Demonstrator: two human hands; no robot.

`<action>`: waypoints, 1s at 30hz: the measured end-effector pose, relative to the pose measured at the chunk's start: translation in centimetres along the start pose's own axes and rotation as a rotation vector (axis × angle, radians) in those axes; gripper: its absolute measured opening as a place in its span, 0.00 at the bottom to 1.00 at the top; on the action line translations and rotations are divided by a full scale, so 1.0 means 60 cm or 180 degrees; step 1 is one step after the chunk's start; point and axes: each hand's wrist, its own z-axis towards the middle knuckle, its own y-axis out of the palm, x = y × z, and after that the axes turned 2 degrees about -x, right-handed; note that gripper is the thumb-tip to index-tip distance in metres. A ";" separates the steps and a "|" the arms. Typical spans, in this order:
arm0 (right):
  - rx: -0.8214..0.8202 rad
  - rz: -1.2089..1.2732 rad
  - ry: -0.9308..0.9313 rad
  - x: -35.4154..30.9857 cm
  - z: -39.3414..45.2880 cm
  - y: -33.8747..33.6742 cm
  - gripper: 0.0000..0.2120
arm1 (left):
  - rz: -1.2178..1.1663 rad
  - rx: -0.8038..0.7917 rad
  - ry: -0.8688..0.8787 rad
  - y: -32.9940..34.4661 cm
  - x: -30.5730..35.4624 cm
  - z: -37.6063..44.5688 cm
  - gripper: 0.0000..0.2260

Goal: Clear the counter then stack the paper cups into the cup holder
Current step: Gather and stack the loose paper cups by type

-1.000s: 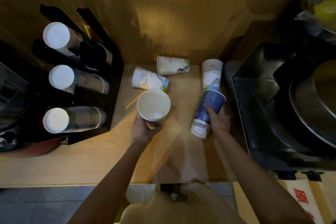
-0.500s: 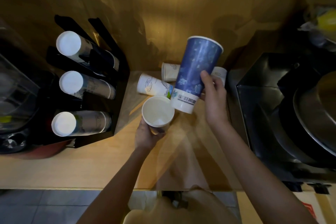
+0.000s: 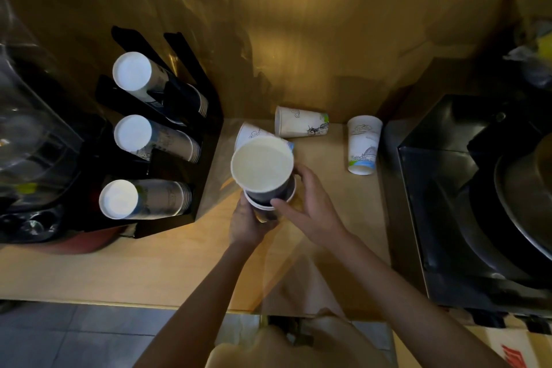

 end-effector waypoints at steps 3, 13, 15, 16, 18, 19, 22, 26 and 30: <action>-0.0019 -0.0077 0.0054 -0.001 0.003 0.000 0.38 | 0.0015 -0.0016 -0.0040 0.000 0.001 0.001 0.40; -0.0286 -0.0856 0.0231 -0.004 0.008 -0.002 0.46 | -0.0019 -0.0168 -0.0105 -0.008 0.012 -0.015 0.38; -0.0287 -0.0777 0.0289 -0.006 0.009 -0.007 0.46 | -0.0155 -0.0335 -0.0094 -0.019 0.016 -0.020 0.41; -0.0287 -0.0718 0.0305 -0.007 0.011 -0.009 0.46 | -0.0152 -0.0403 -0.0042 -0.026 0.019 -0.020 0.43; -0.0286 -0.0528 0.0335 -0.008 0.015 -0.014 0.45 | -0.0241 -0.0428 0.0179 -0.045 0.033 -0.018 0.43; -0.0275 -0.0405 0.0348 -0.007 0.016 -0.016 0.45 | -0.0331 -0.0424 0.0252 -0.058 0.046 -0.017 0.42; -0.0171 -0.0030 0.0399 -0.002 0.019 -0.034 0.41 | -0.0266 -0.0535 0.0551 -0.089 0.087 -0.010 0.41; -0.0063 0.0057 0.0484 0.010 0.006 -0.083 0.39 | 0.0252 -0.0660 0.0936 -0.089 0.141 -0.011 0.41; 0.0056 -0.0095 0.0666 0.025 -0.013 -0.142 0.41 | 0.0339 -0.0816 0.1167 -0.042 0.195 -0.006 0.40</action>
